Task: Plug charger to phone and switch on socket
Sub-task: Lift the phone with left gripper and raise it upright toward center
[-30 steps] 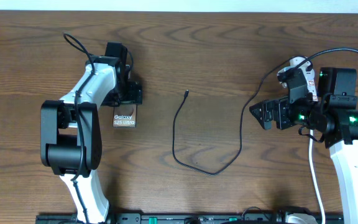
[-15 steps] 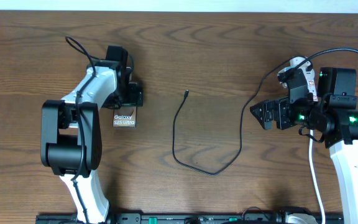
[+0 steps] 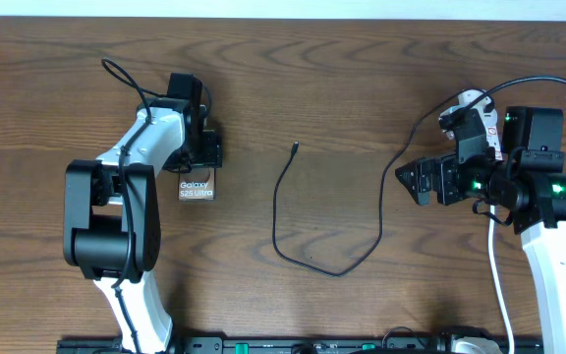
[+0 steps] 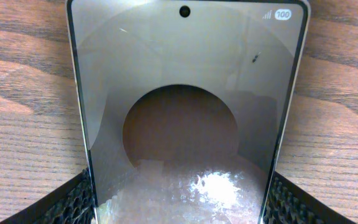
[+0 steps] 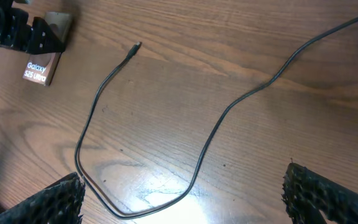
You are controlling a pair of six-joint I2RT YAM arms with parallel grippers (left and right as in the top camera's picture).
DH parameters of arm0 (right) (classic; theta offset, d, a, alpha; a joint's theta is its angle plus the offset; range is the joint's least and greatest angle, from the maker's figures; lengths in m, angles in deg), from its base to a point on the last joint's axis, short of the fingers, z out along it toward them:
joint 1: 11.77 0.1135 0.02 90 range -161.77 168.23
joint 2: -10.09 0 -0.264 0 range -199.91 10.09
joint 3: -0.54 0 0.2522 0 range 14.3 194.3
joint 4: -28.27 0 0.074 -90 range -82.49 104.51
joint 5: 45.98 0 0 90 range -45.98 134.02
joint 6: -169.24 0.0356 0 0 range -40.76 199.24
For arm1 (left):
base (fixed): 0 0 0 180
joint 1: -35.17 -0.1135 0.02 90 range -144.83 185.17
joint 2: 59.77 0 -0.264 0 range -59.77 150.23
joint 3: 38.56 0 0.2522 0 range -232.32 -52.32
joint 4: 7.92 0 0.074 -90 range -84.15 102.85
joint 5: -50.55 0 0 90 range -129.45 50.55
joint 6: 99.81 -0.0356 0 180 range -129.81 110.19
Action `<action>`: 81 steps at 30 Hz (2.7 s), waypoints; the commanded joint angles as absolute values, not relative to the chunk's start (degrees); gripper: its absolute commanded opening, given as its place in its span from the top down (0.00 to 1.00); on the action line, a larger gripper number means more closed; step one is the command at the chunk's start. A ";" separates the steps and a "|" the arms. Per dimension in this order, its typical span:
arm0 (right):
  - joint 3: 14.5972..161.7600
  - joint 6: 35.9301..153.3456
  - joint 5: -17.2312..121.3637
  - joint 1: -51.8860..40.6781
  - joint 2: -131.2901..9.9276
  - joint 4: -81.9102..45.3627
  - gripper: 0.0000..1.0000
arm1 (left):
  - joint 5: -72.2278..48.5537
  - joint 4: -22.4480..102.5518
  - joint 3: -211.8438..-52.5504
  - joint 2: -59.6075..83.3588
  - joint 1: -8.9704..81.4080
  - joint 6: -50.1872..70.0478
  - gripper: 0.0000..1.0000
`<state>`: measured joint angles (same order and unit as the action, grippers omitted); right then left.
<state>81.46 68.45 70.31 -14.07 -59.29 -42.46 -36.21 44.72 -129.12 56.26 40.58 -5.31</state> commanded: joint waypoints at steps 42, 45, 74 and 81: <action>82.42 82.11 73.19 -12.94 -60.21 -40.14 0.01 | -22.90 58.71 -133.25 32.96 40.60 23.73 0.28; 82.38 84.98 73.17 -11.19 -60.74 -38.94 0.01 | -21.24 58.47 -133.25 32.96 40.60 27.75 0.29; 82.38 86.55 71.11 -3.10 -66.59 -33.63 0.04 | 18.30 57.66 -133.25 32.96 40.60 48.78 0.33; 82.38 87.51 70.92 -3.10 -66.66 -33.65 0.04 | 24.69 57.64 -133.25 32.96 39.49 55.53 0.33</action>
<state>81.44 86.49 71.18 -3.54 -66.38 -33.76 17.69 57.90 -131.93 34.60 40.43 51.05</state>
